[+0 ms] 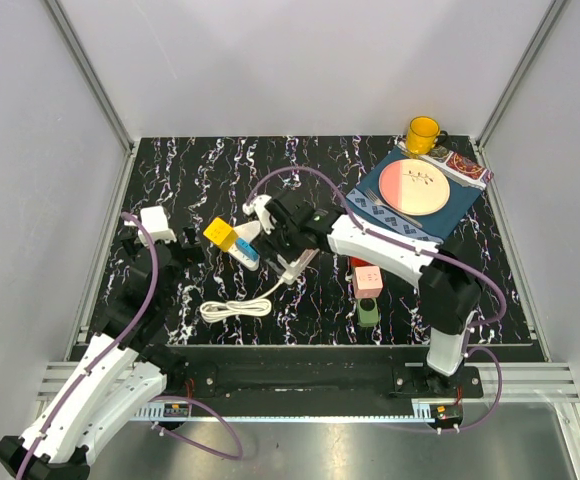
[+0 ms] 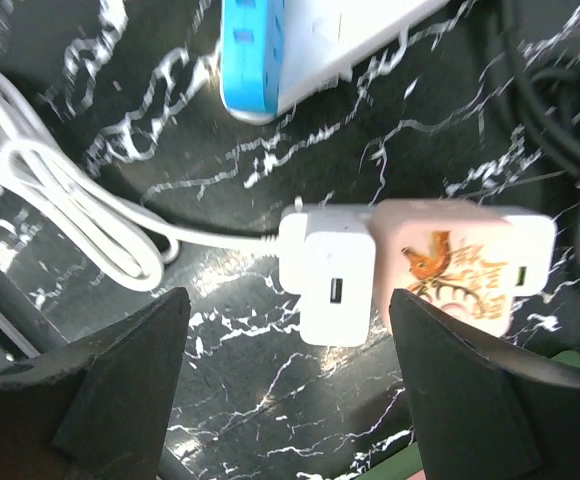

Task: Insert the plug
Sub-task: Reset both arms

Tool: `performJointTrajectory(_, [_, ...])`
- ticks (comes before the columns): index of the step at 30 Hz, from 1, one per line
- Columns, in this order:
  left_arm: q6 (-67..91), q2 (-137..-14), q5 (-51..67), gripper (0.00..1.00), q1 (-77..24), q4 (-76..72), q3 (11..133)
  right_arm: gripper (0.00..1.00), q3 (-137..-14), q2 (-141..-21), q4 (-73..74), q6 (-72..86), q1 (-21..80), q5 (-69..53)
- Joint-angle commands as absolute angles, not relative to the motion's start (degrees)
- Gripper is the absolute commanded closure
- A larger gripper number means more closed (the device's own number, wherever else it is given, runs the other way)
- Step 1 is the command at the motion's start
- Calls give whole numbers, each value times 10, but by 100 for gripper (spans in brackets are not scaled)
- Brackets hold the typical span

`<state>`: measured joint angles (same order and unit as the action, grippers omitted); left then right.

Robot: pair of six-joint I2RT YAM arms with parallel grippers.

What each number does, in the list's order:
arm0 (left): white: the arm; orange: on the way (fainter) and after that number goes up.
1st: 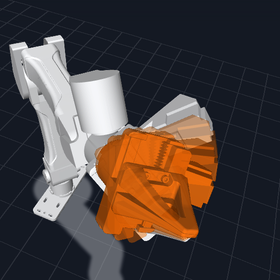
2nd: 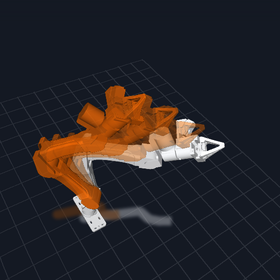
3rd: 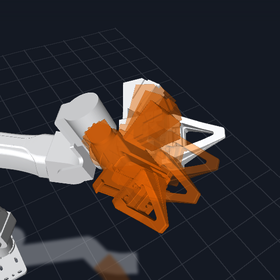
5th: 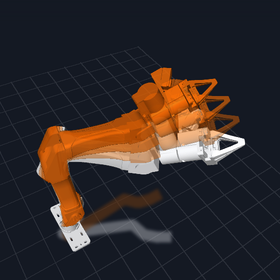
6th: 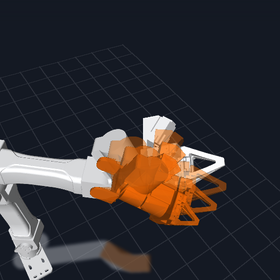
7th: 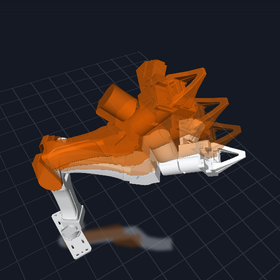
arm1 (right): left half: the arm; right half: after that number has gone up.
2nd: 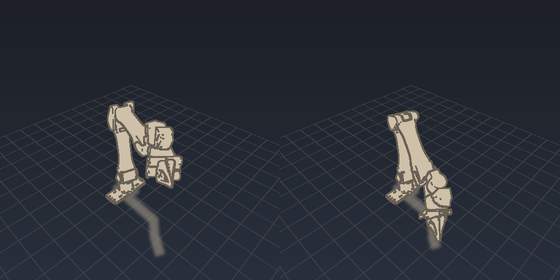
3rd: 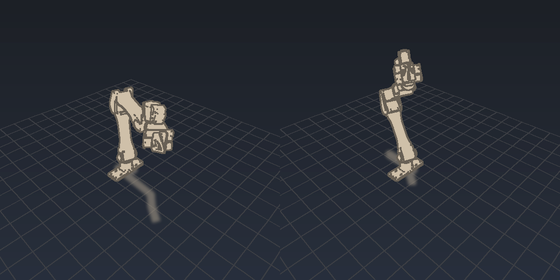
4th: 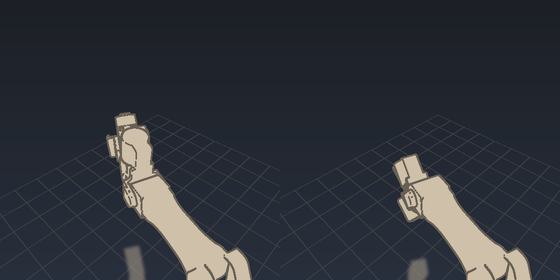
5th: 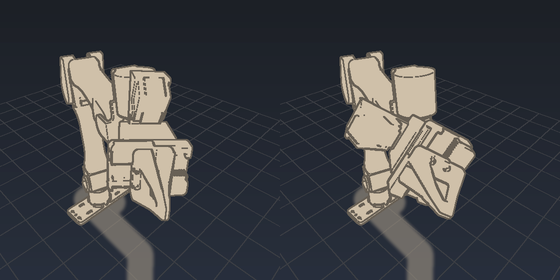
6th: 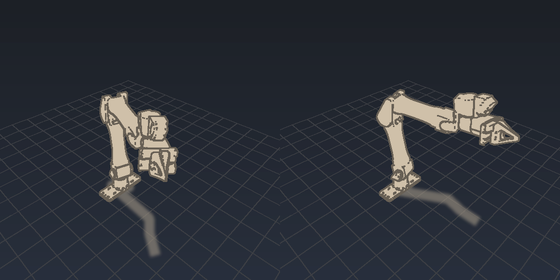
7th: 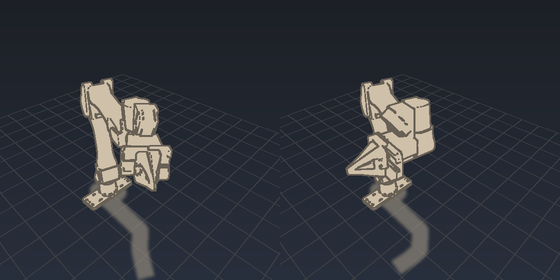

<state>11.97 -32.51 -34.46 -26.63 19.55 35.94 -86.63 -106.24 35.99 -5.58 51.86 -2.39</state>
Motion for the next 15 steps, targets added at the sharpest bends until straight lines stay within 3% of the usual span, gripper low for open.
performJointTrajectory(1, [115,-315,-341,1,-264,163,356,14,-928,-1029,368,-44,517,-6])
performJointTrajectory(8, [121,-301,-347,1,-264,164,355,11,-936,-1021,354,0,492,24])
performJointTrajectory(11, [130,-294,-351,1,-264,170,359,0,-914,-993,316,72,446,18])
performJointTrajectory(15, [135,-278,-359,1,-264,178,365,0,-873,-951,275,136,368,2])
